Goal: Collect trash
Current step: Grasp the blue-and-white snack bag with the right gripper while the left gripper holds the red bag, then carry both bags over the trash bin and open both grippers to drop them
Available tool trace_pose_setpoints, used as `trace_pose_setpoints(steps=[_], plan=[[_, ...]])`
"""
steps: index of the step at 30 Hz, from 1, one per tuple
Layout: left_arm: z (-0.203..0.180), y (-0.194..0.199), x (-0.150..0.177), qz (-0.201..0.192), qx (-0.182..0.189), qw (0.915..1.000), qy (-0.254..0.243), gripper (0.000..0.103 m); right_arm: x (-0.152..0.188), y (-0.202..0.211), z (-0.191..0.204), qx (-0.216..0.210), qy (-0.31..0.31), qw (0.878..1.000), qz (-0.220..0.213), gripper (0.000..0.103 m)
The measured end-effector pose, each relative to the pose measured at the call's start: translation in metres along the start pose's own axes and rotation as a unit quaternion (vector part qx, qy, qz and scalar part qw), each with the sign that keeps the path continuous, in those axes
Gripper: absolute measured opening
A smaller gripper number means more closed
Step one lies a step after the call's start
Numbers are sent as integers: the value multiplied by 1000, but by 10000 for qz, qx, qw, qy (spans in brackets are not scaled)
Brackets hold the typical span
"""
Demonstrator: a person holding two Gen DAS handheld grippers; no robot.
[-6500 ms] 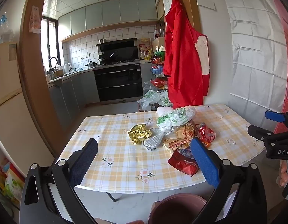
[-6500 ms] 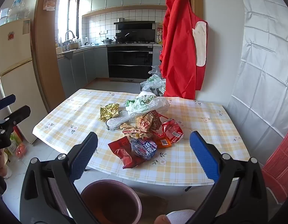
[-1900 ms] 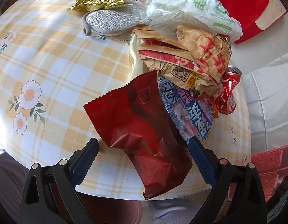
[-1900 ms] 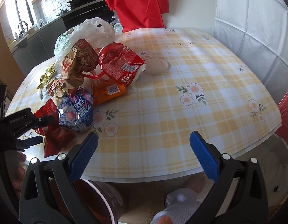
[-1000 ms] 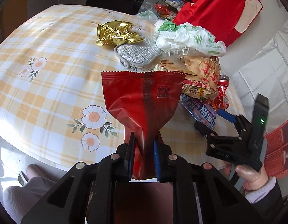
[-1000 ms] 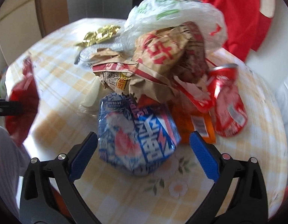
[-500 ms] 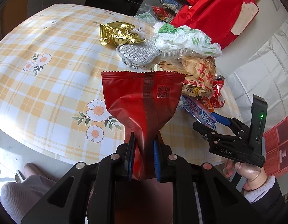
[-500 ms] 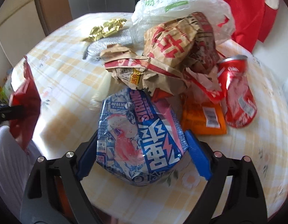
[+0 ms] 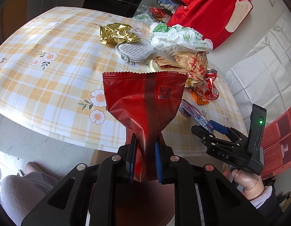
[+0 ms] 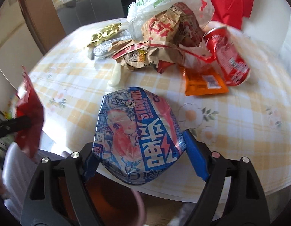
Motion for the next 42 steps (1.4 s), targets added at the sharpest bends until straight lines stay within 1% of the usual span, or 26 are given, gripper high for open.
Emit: trace_pose_setpoints(steps=[1, 4, 6, 10, 12, 14, 16, 17, 19, 20, 22, 24, 27, 29, 31, 32, 35, 37, 39, 42], plan=[[-1, 1, 0, -4, 12, 10000, 4, 17, -1, 1, 3, 202, 234, 9995, -8, 81], [-2, 3, 1, -17, 56, 10000, 3, 17, -1, -2, 7, 516, 631, 9967, 23, 81], [-4, 3, 0, -27, 90, 10000, -6, 17, -1, -4, 8, 842, 957, 9918, 85, 82], [-6, 3, 1, -28, 150, 9999, -4, 17, -1, -7, 11, 1362, 1536, 9786, 100, 90], [-5, 2, 2, -13, 167, 9999, 10, 17, -1, -9, 13, 1497, 1747, 9731, 117, 89], [-4, 1, 2, 10, 184, 9998, 39, 17, 1, -11, 14, 1387, 1780, 9739, 231, 73], [-2, 0, 3, 23, 193, 9998, 65, 17, 3, -14, 15, 1274, 1672, 9769, 395, 45], [-2, -1, 3, 27, 197, 9998, 74, 17, 4, -15, 15, 1169, 1570, 9797, 441, 40], [-1, -1, 3, 33, 208, 9997, 86, 17, 4, -10, 16, 1093, 1499, 9819, 388, 28], [-1, -1, 3, 33, 212, 9997, 85, 17, 3, -6, 18, 1029, 1447, 9836, 328, 27], [-1, -1, 4, 39, 221, 9997, 68, 17, 0, 3, 19, 731, 1214, 9896, 238, 23], [-2, -1, 5, 48, 243, 9997, 45, 17, -8, 13, 13, 538, 813, 9952, 66, 17], [-6, 0, 9, 89, 299, 9995, -17, 17, -14, 27, 0, 194, 111, 9996, -163, 14], [-10, 0, 14, 136, 352, 9993, -76, 17, -13, 33, -10, -94, -401, 9987, -287, 14], [-13, -1, 21, 205, 382, 9989, -174, 17, -10, 38, -18, -373, -863, 9949, -364, 14], [-14, -1, 24, 235, 385, 9987, -221, 17, -8, 39, -23, -507, -1107, 9917, -405, 14], [-17, -1, 36, 352, 385, 9979, -377, 17, -3, 43, -30, -816, -1564, 9831, -497, 14], [-17, -2, 46, 464, 356, 9972, -465, 18, -1, 49, -27, -1041, -1671, 9788, -569, 14], [-17, -4, 55, 575, 292, 9965, -525, 18, 1, 59, -20, -1071, -1561, 9797, -656, 14], [-16, -9, 67, 723, 198, 9954, -590, 18, 4, 72, -11, -1232, -1473, 9784, -765, 14]])
Point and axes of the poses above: each gripper's, at about its wrist camera, not at the fingertips, and y roughly against the way its jaws point, z to its left, x to its underside, the point moved 9 cm from there along -y, roughly the way its jaws point, and after that the axes turned 3 degrees about -y, right-handed, at the moved point
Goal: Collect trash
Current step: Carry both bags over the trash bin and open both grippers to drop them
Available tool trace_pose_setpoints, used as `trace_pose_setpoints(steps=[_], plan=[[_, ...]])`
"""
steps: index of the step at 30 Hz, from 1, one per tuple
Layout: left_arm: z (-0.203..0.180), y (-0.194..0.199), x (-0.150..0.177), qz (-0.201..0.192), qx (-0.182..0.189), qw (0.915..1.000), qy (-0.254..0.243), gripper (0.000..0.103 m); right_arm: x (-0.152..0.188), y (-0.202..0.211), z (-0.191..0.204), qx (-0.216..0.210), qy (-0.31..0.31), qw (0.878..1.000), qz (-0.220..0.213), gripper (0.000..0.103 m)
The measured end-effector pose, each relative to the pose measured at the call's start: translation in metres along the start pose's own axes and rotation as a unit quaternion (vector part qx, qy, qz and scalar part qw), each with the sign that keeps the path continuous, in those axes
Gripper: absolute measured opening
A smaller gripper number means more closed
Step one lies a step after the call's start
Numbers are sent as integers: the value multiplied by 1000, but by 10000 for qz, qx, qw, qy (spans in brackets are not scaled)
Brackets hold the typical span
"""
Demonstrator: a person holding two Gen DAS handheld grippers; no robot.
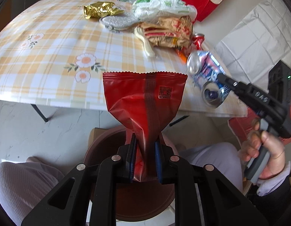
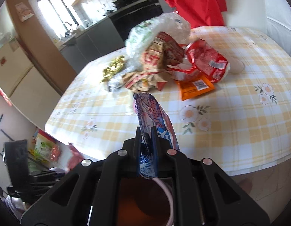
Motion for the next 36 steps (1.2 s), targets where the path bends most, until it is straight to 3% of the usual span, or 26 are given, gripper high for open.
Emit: trace_pose_setpoints(steps=[7, 10, 11, 13, 18, 21, 27, 31, 36], plan=[[-11, -21, 30, 392, -134, 9989, -217, 18, 9, 27, 18, -348, 1, 9993, -134, 14], [-23, -28, 39, 527, 4, 9978, -403, 22, 14, 35, 24, -449, 25, 9988, -179, 14], [-28, -26, 41, 514, 147, 9976, -435, 26, 16, 40, 27, -476, 44, 9987, -195, 14], [-34, -17, 37, 338, 386, 9974, -508, 58, 18, 44, 29, -502, 67, 9985, -216, 14], [-20, 21, 12, -411, 260, 9987, -170, 82, 29, 57, 39, -552, 146, 9981, -223, 14], [1, 53, 1, -1027, -170, 9945, 65, 94, 40, 58, 47, -540, 273, 9981, -140, 14], [41, 108, 3, -1966, -1157, 9730, 357, 97, 76, 49, 63, -648, 419, 9966, 304, 14], [60, 122, 15, -2192, -1607, 9613, 443, 97, 107, 40, 71, -672, 483, 9941, 697, 14], [75, 118, 34, -2026, -1836, 9605, 518, 97, 134, 27, 66, -630, 386, 9914, 1076, 14]])
Point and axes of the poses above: each gripper's, at about its wrist camera, not at the fingertips, and y roughly against the way its jaws point, z to its left, x to its underside, the point moved 9 cm from there along -y, roughly the way its jaws point, and after that the axes turned 3 degrees about -y, right-handed, at the moved point
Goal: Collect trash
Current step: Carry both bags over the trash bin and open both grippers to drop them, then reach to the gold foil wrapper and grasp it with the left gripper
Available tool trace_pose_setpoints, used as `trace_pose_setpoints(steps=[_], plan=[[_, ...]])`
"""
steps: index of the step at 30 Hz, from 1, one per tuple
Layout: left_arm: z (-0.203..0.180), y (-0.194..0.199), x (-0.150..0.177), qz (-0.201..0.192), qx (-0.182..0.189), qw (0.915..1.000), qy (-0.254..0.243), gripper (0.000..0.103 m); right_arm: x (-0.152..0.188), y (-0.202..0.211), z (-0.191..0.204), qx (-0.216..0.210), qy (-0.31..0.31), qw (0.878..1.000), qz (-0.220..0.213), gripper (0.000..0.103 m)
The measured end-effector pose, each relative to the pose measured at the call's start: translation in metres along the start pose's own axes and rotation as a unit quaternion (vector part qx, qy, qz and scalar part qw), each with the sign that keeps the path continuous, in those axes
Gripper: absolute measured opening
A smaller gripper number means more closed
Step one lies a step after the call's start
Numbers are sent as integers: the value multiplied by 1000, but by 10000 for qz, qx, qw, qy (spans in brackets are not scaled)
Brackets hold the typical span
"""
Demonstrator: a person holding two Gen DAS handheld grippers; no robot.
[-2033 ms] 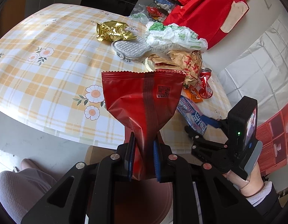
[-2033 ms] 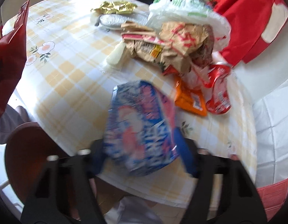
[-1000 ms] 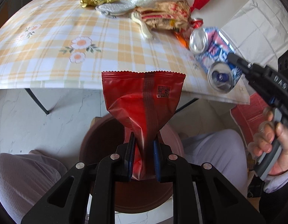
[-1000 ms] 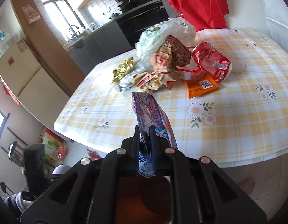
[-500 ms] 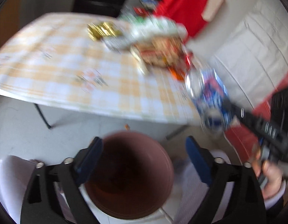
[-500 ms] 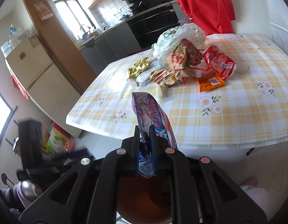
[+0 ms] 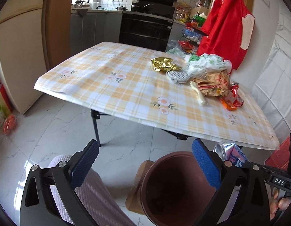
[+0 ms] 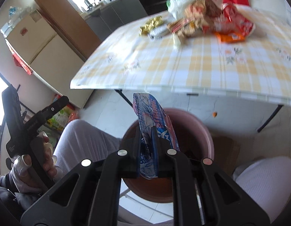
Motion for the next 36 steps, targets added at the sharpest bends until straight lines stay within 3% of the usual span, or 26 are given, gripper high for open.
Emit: trace_pose_setpoints(steps=[6, 8, 11, 12, 13, 15, 18, 36], plan=[[4, 3, -3, -128, -128, 9998, 18, 97, 8, -13, -6, 88, -104, 9998, 156, 16], [0, 3, -1, -117, -121, 9998, -55, 97, 7, -13, -8, 75, -166, 9998, 129, 28], [-5, 1, 3, -107, -124, 9998, -139, 97, 1, -8, -13, 260, -147, 9995, -136, 63], [-6, 0, 5, -90, -136, 9997, -185, 97, -3, -3, -19, 541, -126, 9979, -330, 81], [-7, -1, 6, -78, -134, 9996, -218, 97, -5, 1, -23, 720, -118, 9963, -459, 92], [-10, -1, 8, -73, -122, 9995, -268, 97, -10, 12, -36, 1193, -124, 9890, -867, 95], [-10, -2, 8, -90, -124, 9995, -286, 97, -10, 21, -54, 1615, -270, 9802, -1110, 97], [-12, -12, 15, 101, -161, 9991, -367, 97, -12, 16, -63, 1637, -352, 9801, -1061, 97]])
Point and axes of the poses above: each gripper's, at about its wrist camera, not at the fingertips, and y roughly against the way its jaws point, z to its left, x to its underside, the point moved 9 cm from there along -y, roughly the way its jaws point, and after that the axes turned 3 degrees about -y, right-handed, at the moved point
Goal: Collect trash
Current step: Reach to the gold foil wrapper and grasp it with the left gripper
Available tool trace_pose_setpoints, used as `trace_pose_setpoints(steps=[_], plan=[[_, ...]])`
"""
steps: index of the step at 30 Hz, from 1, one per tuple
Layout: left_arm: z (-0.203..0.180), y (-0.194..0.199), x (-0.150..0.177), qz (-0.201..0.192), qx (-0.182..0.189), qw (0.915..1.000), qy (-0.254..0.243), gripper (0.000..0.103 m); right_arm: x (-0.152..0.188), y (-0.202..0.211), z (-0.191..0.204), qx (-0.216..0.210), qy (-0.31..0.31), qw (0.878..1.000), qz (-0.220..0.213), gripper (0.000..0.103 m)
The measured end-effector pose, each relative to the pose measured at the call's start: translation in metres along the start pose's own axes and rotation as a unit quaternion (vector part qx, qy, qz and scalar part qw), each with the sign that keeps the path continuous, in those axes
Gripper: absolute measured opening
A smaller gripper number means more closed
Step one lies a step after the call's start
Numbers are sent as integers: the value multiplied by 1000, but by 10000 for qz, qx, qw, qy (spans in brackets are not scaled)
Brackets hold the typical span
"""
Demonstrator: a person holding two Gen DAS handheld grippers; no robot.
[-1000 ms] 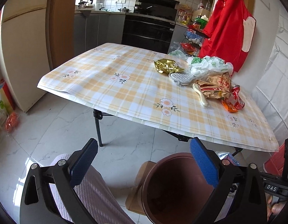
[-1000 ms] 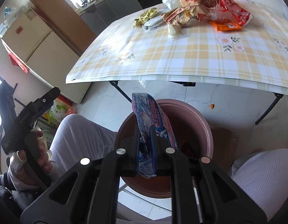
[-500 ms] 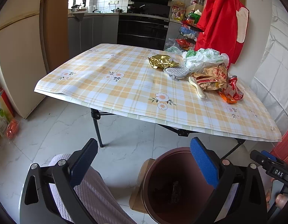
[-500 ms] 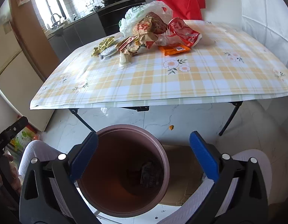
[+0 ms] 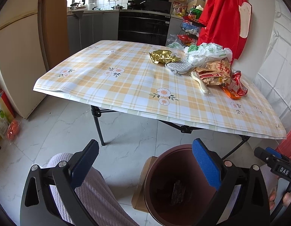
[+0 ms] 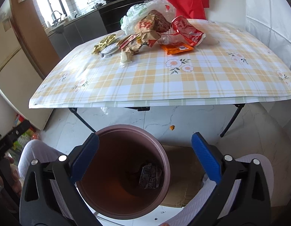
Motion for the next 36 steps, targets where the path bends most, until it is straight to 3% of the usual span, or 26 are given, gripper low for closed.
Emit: trace_pose_setpoints(steps=[7, 12, 24, 27, 32, 35, 36], plan=[[-3, -10, 1, 131, 12, 9999, -57, 97, -12, -6, -12, 29, -124, 9999, -59, 97], [-10, -19, -15, 74, 108, 9998, -167, 97, -26, -11, -20, -18, -197, 9997, -125, 97], [9, -72, -119, 99, 211, 9968, 764, 97, -89, -29, -43, 62, -259, 9991, -330, 97], [8, -101, -144, 293, 396, 9928, 1094, 97, -110, -36, -41, 18, -210, 9990, -386, 97], [-4, -157, -175, 675, 707, 9828, 1565, 85, -140, -53, -33, -220, -112, 9990, -373, 97], [-6, -197, -190, 978, 920, 9695, 2050, 76, -156, -65, -33, -246, -96, 9992, -294, 97], [-7, -212, -194, 1131, 1071, 9620, 2244, 68, -159, -67, -32, -276, -105, 9992, -274, 97]])
Point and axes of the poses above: each gripper's, at about its wrist camera, not at the fingertips, and y roughly against the way its jaws point, z to its left, x to its underside, the point moved 9 cm from there along -y, roughly the way its jaws point, and after that the axes turned 3 degrees about -y, right-handed, at the moved point
